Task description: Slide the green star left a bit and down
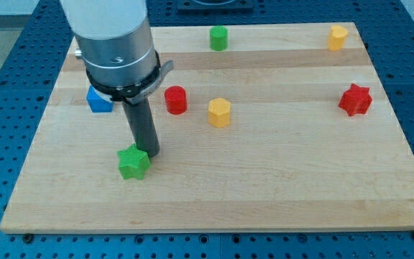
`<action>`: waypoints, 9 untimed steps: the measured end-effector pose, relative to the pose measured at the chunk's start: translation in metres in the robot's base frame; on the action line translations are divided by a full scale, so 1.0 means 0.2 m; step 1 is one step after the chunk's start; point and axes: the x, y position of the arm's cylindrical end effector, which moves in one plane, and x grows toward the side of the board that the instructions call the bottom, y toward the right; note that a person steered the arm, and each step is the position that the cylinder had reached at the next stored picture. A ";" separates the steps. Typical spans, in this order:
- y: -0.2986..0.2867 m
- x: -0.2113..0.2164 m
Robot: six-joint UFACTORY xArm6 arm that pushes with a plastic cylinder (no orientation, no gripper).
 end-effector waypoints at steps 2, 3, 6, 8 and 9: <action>-0.13 0.05; -0.13 0.06; 0.07 0.10; 0.00 0.21; -0.14 0.21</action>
